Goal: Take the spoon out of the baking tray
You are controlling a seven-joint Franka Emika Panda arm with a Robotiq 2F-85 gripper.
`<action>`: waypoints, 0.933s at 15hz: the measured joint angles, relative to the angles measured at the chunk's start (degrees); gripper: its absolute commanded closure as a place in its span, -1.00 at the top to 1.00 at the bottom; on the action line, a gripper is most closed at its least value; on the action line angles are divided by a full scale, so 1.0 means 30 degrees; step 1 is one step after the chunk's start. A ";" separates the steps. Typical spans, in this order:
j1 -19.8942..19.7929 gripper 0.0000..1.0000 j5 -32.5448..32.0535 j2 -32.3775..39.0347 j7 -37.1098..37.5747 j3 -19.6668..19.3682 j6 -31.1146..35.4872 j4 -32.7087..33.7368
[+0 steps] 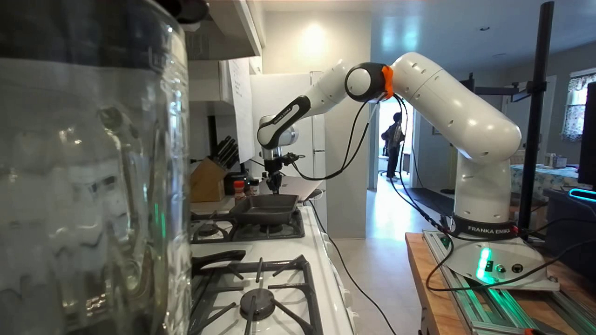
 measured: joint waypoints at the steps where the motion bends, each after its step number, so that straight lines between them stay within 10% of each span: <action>1: -0.0011 -0.96 0.0000 0.0117 -0.0025 0.0037 0.0000 0.0040; 14: -0.0439 -0.96 0.0014 0.1164 -0.0102 0.0607 0.0951 0.0576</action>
